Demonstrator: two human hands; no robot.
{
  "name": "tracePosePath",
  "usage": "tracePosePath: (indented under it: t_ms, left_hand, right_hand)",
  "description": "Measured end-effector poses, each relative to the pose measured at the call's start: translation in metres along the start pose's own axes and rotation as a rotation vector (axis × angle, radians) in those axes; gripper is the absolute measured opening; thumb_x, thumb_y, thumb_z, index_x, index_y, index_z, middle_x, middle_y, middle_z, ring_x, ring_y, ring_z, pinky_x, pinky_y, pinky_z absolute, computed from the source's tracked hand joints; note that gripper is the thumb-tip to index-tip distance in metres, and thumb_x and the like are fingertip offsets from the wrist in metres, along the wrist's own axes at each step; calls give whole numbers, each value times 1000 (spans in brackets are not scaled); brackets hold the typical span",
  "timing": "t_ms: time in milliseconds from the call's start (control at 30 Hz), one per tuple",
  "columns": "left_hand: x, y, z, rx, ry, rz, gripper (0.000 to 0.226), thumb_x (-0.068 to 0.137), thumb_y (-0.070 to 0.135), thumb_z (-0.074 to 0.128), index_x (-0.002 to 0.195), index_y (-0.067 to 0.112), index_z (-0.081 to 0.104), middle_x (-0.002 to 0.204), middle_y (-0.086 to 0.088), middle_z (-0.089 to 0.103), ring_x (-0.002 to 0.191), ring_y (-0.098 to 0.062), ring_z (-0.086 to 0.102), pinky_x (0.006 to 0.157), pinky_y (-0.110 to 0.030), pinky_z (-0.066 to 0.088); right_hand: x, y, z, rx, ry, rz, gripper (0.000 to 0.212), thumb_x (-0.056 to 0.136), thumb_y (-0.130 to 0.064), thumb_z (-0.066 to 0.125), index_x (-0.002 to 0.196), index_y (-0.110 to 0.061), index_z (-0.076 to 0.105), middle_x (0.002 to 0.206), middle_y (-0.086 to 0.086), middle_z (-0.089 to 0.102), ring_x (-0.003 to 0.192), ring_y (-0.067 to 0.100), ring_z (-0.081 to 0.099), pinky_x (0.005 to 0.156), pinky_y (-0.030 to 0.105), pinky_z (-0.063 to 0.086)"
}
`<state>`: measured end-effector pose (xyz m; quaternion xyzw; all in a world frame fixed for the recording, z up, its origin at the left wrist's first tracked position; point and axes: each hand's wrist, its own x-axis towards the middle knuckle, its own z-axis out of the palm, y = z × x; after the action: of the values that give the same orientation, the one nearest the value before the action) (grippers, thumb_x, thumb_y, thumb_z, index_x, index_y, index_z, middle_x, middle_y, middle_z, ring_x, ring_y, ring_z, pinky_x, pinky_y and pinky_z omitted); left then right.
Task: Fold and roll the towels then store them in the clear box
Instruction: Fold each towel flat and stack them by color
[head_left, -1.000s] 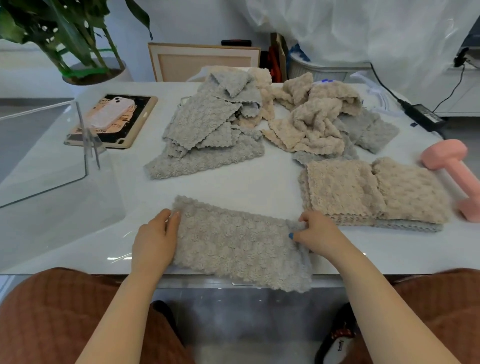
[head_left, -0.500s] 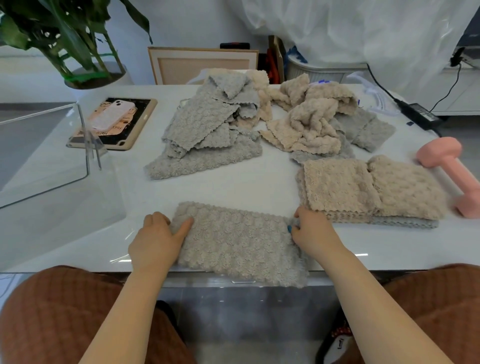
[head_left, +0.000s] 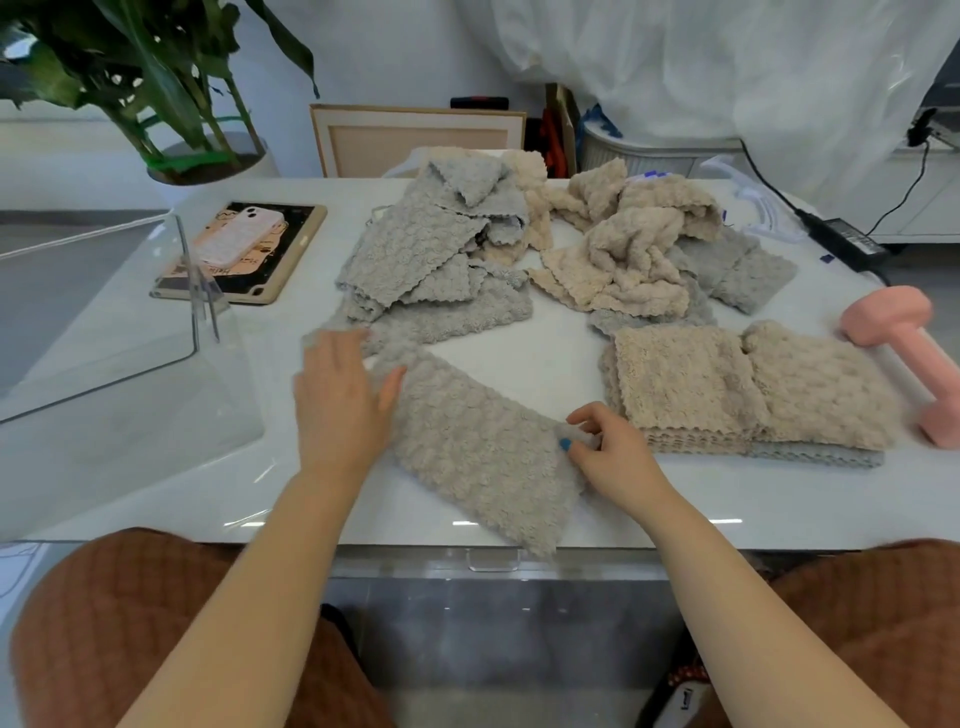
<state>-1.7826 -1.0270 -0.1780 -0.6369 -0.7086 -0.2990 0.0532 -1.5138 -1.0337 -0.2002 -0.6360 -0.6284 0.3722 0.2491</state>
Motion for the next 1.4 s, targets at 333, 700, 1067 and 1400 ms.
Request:
tracePosePath:
  t_ms: [333,700,1067,1400]
  left_hand:
    - [-117,52,38,-108,-454,475,62,65,75,57,108,31,52,108,9,51,99,-11,44,81,-30,32]
    - [-101,65,8,-687,-627,-13,30,94,35,53,69,24,40,59,10,41,57,-5,37,58,-27,33]
    - [-81,40,-14,-1199,-450,-662,17,95,18,50,98,13,66,84,-1,73,74,-19,70,57,-28,56]
    - [-29,-3,16,-430,-497,-331,31,84,24,70,113,16,62,79,6,57,73,-13,55,64,-11,38]
  right_hand:
    - [16,5,-5,-173,28,16,12,93,-8,54,83,-14,57,61,-2,51,53,9,44,48,19,28]
    - [-7,-1,-69,441,-440,206,39,82,13,35,83,1,72,84,17,47,71,24,46,61,23,53]
    - [12,-54,-32,160,-341,14,10,82,-17,72,81,-12,63,74,-2,57,69,8,51,66,20,40]
    - [72,-63,37,-302,-417,-103,29,93,-7,43,116,-20,55,92,0,49,71,11,47,59,24,35]
